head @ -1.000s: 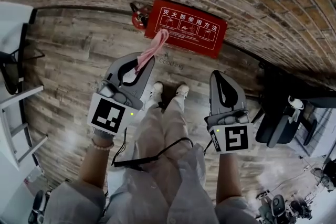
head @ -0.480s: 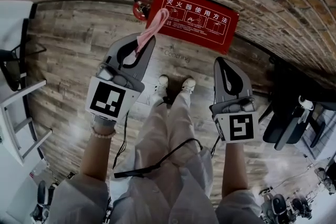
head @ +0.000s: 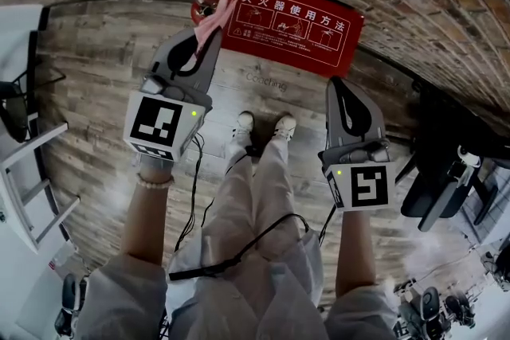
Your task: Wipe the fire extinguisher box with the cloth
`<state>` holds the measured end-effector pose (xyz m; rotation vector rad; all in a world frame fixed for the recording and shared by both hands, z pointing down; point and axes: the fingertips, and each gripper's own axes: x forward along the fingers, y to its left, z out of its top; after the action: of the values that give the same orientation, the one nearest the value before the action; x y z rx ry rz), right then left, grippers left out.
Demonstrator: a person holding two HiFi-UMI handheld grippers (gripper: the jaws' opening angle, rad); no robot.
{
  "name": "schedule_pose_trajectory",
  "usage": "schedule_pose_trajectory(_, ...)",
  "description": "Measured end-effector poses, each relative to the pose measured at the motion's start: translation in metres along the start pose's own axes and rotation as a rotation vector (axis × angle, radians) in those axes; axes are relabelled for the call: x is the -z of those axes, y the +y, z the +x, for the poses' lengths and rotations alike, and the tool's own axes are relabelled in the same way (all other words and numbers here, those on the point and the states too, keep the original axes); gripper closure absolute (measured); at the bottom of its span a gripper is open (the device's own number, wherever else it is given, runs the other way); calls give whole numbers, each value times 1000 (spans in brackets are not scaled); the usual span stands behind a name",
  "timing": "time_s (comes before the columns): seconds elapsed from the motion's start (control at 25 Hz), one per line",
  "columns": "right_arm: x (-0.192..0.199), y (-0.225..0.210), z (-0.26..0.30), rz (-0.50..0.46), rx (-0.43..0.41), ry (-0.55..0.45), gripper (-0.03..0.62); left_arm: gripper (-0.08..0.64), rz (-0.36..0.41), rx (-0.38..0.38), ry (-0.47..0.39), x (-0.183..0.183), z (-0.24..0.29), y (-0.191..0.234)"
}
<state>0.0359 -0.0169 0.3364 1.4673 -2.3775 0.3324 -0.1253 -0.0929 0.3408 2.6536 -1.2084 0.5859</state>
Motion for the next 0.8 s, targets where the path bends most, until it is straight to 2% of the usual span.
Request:
schedule_pose_trajectory(0.2,12,-8,12,9,-8,19,584,549,2,-17,22,19,23,13)
schedule_pose_trajectory(0.4,22,-8,26,22,-32,33,584,549,-51,-48,21,36,44,33)
schedule_pose_trajectory(0.8,33,-13,41,2,-92,62,584,550,-76,-104,140,68,96,71)
